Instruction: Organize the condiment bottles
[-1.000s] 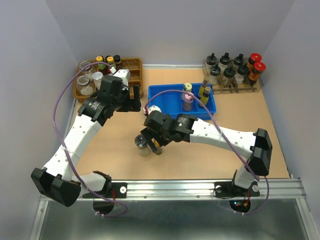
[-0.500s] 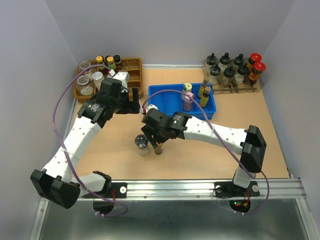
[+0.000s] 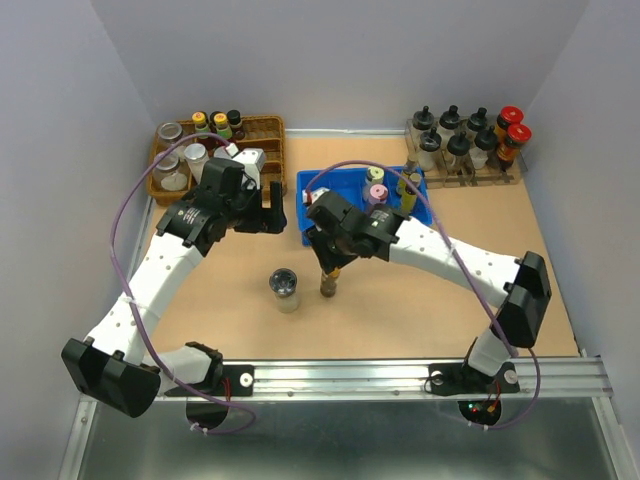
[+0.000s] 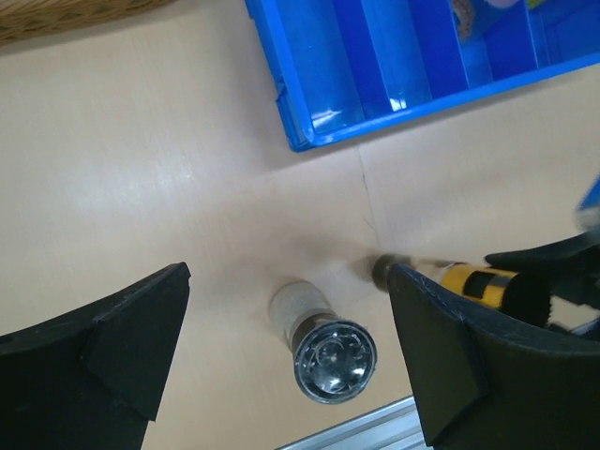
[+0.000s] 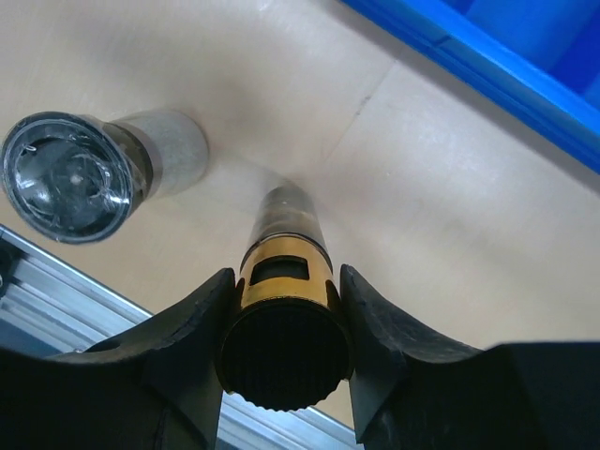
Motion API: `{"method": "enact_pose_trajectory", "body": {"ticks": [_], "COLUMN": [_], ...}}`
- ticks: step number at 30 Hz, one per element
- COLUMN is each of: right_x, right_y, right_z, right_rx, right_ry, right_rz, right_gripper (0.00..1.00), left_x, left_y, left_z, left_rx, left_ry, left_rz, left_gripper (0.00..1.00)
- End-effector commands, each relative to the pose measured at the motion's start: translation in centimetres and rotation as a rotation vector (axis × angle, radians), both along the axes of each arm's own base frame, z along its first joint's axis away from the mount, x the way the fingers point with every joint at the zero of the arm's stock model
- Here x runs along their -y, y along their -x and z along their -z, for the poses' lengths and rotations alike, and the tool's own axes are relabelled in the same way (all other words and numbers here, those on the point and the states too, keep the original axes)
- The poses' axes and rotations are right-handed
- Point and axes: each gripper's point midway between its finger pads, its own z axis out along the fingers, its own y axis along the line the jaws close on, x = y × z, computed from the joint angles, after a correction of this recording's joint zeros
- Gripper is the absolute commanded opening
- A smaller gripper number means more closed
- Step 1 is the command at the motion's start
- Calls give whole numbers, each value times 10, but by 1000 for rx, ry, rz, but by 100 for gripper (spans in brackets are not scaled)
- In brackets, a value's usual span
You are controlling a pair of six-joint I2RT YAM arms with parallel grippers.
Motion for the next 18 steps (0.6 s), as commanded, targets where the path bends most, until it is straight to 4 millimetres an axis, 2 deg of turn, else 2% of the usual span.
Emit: {"method": "enact_pose_trajectory", "body": {"ticks": [1, 2, 5, 6, 8, 9, 10, 11, 13, 14, 15, 17, 18], "right_x": [23, 25, 43, 49, 52, 58, 60, 61, 70, 70, 68, 69, 68], "right_y": [-23, -29, -53, -64, -80, -94, -102, -114, -135, -142, -153, -170, -181], "right_z": [-88, -110, -132, -149, -153, -166, -168, -161, -174, -174, -167, -170, -159], "right_rx": [131, 163, 207, 242, 261, 288, 300, 303, 341, 345, 341, 357, 352], "right_ry": [-124, -153, -139, -158, -149, -168, -165, -142, -154, -155, -147, -169, -150], "right_rz": [77, 95, 167, 195, 221, 253, 270, 295, 340, 348, 355, 373, 385], "right_gripper": [0, 0, 0, 0, 0, 0, 0, 1, 0, 0, 0, 0, 1], "left_x": [6, 8, 8, 7, 6, 4, 4, 6, 8, 10, 13, 17, 20], "left_y": [15, 19, 34, 38, 47, 50, 52, 56, 61, 63, 66, 68, 68], "left_z": [3, 8, 23, 27, 42, 46, 49, 55, 62, 65, 68, 72, 74], "left_rx": [-31, -50, -119, -135, -185, -198, -210, -225, -254, -262, -269, -275, -274], "left_ry": [5, 6, -4, -10, -36, -42, -47, -53, -56, -59, -68, -81, -81], "left_rz": [89, 113, 144, 147, 147, 138, 136, 143, 149, 151, 161, 165, 175], "left_gripper": [99, 99, 99, 99, 99, 99, 99, 99, 99, 99, 99, 99, 99]}}
